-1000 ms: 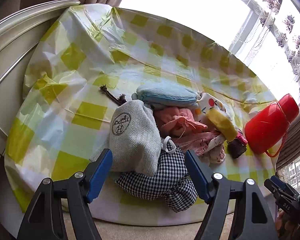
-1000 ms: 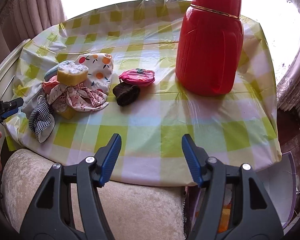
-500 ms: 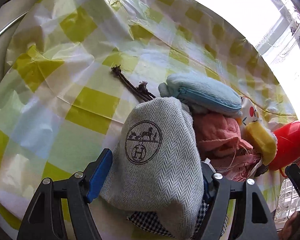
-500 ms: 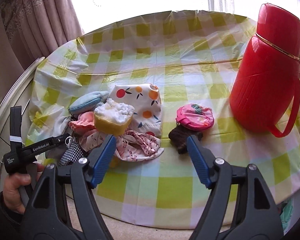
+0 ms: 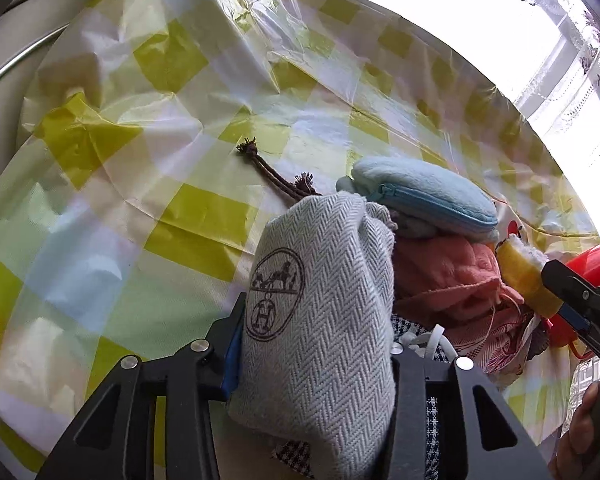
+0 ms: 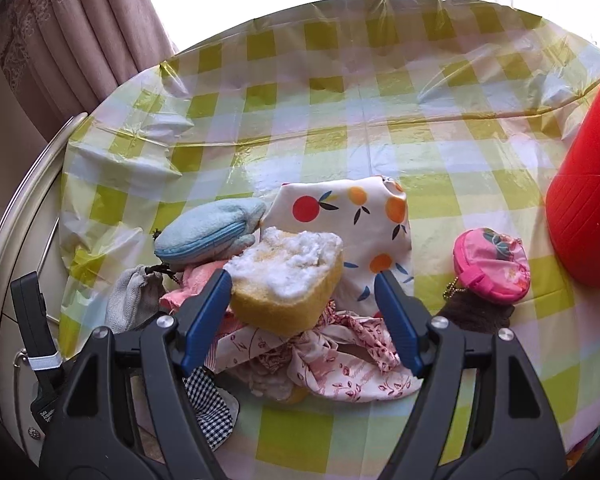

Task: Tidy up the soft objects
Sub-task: 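Grasp the grey herringbone pouch with the left tool while the right tool grasps the white-topped sponge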

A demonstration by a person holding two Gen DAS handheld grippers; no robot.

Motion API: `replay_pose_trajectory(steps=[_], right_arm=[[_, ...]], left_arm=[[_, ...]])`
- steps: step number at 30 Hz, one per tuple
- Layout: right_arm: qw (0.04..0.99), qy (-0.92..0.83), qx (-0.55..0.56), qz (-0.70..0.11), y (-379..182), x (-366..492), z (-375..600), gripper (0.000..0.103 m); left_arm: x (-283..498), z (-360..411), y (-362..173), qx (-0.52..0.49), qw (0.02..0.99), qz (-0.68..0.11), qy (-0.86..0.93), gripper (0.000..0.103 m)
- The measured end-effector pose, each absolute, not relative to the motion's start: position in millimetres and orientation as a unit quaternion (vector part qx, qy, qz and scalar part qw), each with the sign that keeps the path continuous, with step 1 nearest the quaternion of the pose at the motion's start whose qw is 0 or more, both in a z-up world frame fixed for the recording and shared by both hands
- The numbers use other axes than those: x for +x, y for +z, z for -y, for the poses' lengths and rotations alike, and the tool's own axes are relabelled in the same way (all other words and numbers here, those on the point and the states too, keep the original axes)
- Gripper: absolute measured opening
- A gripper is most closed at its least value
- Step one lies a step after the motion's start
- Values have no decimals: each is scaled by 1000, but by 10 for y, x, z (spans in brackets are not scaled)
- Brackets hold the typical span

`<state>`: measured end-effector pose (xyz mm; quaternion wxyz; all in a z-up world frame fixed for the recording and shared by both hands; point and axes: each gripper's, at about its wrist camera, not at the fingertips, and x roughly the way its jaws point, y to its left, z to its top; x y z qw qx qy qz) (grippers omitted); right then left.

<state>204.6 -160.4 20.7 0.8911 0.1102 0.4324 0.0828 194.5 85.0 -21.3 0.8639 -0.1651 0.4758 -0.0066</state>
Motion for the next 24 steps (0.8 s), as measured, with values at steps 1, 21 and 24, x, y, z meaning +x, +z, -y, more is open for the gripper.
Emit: replay_pose_trajectory(steps=[1, 21, 24], right_arm=[[891, 85, 107, -434, 195, 2061, 1572, 76], [878, 84, 131, -452, 247, 2231, 1456, 83], [886, 90, 143, -431, 350, 2199, 1493, 88]], left_arm=[[1937, -848, -213, -164, 864, -475, -7, 43], [1874, -779, -187, -141, 875, -462, 0, 39], [1870, -783, -185, -141, 876, -461, 0, 39]])
